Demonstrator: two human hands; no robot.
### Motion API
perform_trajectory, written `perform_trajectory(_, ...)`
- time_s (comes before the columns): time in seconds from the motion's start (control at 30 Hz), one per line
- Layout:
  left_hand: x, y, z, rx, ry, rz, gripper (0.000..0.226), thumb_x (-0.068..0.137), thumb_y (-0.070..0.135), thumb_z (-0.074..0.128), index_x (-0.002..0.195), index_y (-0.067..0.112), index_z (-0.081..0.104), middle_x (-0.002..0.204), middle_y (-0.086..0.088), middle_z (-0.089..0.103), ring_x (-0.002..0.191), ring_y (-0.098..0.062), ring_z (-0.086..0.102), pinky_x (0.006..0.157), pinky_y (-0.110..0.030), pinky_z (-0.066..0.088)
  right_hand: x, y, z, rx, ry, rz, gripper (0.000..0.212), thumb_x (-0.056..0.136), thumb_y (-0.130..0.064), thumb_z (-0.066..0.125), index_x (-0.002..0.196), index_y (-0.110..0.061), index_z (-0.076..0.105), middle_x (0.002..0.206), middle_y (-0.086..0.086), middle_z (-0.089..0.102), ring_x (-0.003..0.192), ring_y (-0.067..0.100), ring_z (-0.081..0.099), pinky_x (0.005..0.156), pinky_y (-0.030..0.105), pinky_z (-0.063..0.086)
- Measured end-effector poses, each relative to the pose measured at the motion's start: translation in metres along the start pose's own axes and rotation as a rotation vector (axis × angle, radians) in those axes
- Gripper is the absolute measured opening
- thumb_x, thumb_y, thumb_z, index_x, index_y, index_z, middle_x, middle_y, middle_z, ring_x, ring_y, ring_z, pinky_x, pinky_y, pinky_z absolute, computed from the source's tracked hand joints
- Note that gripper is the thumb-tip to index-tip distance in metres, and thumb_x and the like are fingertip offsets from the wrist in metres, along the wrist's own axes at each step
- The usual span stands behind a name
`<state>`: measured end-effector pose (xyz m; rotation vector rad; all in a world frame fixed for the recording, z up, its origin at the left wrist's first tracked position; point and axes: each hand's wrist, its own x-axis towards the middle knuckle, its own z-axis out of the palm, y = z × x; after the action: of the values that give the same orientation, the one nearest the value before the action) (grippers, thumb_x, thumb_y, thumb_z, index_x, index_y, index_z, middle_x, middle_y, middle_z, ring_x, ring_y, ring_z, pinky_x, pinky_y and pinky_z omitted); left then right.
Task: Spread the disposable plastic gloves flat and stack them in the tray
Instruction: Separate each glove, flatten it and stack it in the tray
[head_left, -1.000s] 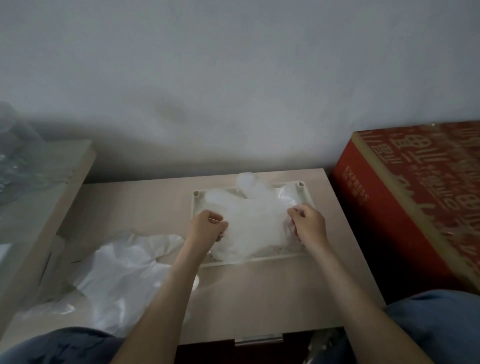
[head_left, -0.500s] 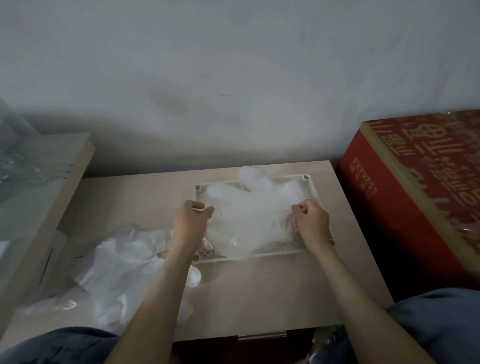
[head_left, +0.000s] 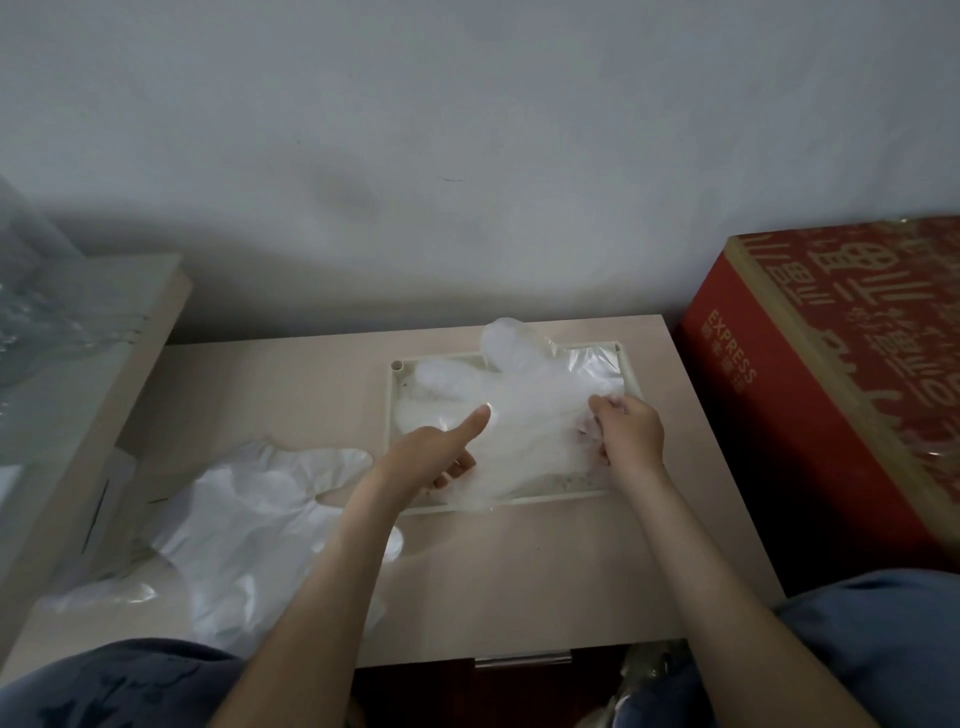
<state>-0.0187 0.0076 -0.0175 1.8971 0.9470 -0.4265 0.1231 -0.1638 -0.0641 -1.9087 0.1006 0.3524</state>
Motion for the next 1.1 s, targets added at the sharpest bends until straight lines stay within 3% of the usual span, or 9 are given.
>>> perform_trajectory(0.1, -0.003, 0.000, -0.004, -0.028, -0.074, -0.020, 0.070, 0.080, 0.077, 0.040, 0.094, 0.015, 0.072, 0.093, 0.003, 0.063, 0.067, -0.015, 0.044, 0.069, -0.027, 0.038, -0.002, -0.005, -0.001, 0.194, -0.055, 0.090, 0.024, 0.090, -0.011, 0.056, 0.066, -0.012, 0.049, 0.056, 0.003, 0.052, 0.033, 0.008, 0.034, 0.034, 0.016, 0.026)
perform_trajectory(0.23, -0.005, -0.001, -0.007, -0.051, -0.118, -0.010, 0.060, 0.079, 0.073, 0.050, 0.091, 0.020, 0.075, 0.090, 0.003, 0.048, 0.068, -0.014, 0.038, 0.068, -0.026, 0.035, -0.007, -0.012, -0.001, 0.317, -0.110, 0.107, 0.024, 0.088, -0.005, 0.053, 0.065, -0.010, 0.046, 0.044, -0.007, 0.053, 0.035, 0.009, 0.030, 0.035, 0.016, 0.021)
perform_trajectory(0.4, -0.002, -0.001, -0.008, 0.034, -0.125, 0.068, 0.034, 0.086, 0.049, 0.061, 0.090, 0.018, 0.075, 0.108, 0.004, 0.060, 0.100, -0.016, 0.054, 0.086, -0.030, 0.042, -0.009, -0.013, -0.002, 0.340, -0.098, 0.105, 0.024, 0.087, -0.006, 0.053, 0.065, -0.011, 0.047, 0.048, -0.006, 0.055, 0.036, 0.009, 0.029, 0.036, 0.016, 0.022)
perform_trajectory(0.5, 0.000, -0.004, -0.007, 0.039, -0.077, 0.102, 0.023, 0.090, 0.038, 0.060, 0.084, 0.017, 0.070, 0.092, 0.003, 0.059, 0.078, -0.009, 0.050, 0.075, -0.026, 0.040, -0.010, -0.010, -0.002, 0.294, -0.089, 0.081, 0.021, 0.088, -0.010, 0.054, 0.068, -0.009, 0.050, 0.056, 0.000, 0.058, 0.034, 0.009, 0.030, 0.036, 0.016, 0.023)
perform_trajectory(0.6, 0.003, -0.007, -0.005, 0.006, -0.047, 0.067, 0.027, 0.094, 0.038, 0.054, 0.092, 0.012, 0.063, 0.092, 0.000, 0.063, 0.072, -0.013, 0.049, 0.073, -0.028, 0.042, -0.010, -0.008, -0.002, 0.246, -0.073, 0.064, 0.020, 0.090, -0.012, 0.055, 0.071, -0.008, 0.052, 0.061, 0.002, 0.058, 0.030, 0.006, 0.033, 0.034, 0.016, 0.023)
perform_trajectory(0.73, 0.001, -0.003, -0.004, 0.031, -0.087, -0.008, 0.043, 0.096, 0.050, 0.043, 0.103, 0.013, 0.064, 0.095, 0.005, 0.070, 0.069, -0.013, 0.048, 0.073, -0.029, 0.042, -0.011, -0.012, -0.001, 0.362, -0.125, 0.128, 0.016, 0.091, -0.010, 0.054, 0.076, -0.009, 0.050, 0.070, 0.007, 0.062, 0.032, 0.007, 0.029, 0.034, 0.015, 0.021)
perform_trajectory(0.93, -0.004, 0.002, -0.006, -0.028, -0.130, 0.016, 0.049, 0.094, 0.060, 0.037, 0.104, 0.023, 0.068, 0.107, 0.008, 0.066, 0.069, -0.013, 0.039, 0.069, -0.024, 0.035, -0.018, -0.033, 0.000, 0.683, -0.305, 0.236, 0.014, 0.097, -0.008, 0.045, 0.084, -0.007, 0.049, 0.088, 0.016, 0.066, 0.029, 0.002, 0.025, 0.029, 0.014, 0.019)
perform_trajectory(1.1, -0.006, 0.001, -0.008, -0.141, -0.180, 0.080, 0.058, 0.086, 0.072, 0.036, 0.094, 0.030, 0.076, 0.109, 0.009, 0.063, 0.075, -0.015, 0.035, 0.080, -0.026, 0.036, -0.020, -0.041, -0.002, 0.827, -0.370, 0.292, 0.010, 0.099, -0.015, 0.046, 0.094, -0.007, 0.050, 0.101, 0.017, 0.065, 0.026, 0.004, 0.024, 0.028, 0.012, 0.020)
